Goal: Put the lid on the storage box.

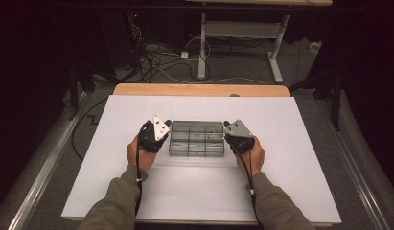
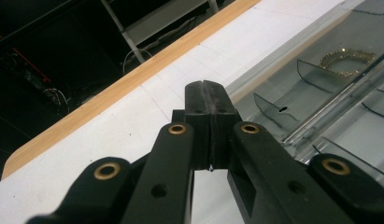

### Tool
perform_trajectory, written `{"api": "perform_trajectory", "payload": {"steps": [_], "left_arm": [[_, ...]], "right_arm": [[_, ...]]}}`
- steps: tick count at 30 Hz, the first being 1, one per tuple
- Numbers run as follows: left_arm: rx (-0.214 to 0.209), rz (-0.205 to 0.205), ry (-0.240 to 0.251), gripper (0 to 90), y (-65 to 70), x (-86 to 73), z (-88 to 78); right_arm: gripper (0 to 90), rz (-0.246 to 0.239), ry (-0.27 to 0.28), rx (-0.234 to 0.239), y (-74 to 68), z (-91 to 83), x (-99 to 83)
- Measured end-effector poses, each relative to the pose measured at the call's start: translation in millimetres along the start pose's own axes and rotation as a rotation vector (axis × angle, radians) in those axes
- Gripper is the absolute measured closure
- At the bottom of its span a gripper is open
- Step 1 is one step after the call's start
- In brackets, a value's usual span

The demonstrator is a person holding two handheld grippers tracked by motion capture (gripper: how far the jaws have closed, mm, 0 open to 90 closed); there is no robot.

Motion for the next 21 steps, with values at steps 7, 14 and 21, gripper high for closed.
{"api": "perform_trajectory", "payload": {"steps": [7, 14, 21], "left_arm": [[-0.002, 0.006, -0.013, 86.4, 6.6, -2.6, -2.3], [-0.027, 0.017, -0.014, 86.3, 10.9, -9.8, -5.7], [-0.072, 0.016, -0.011, 86.2, 16.6, -16.4, -9.8]], "right_arm": [[90.0, 0.012, -0.017, 0.009, -1.7, -1.3, -6.3], [89.6, 0.025, -0.032, 0.043, -2.8, -4.8, -13.5], [89.6, 0.031, -0.023, 0.081, -5.7, -10.2, -16.7]]}}
Point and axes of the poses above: each handheld gripper's, and its own axes: z roughly forward along the jaws, x roughly out of its top, y roughly to its right, the point moved 1 cm from there along z, roughly forward along the jaws, and after that the axes turned 4 degrees about y, right-handed, at the moved point
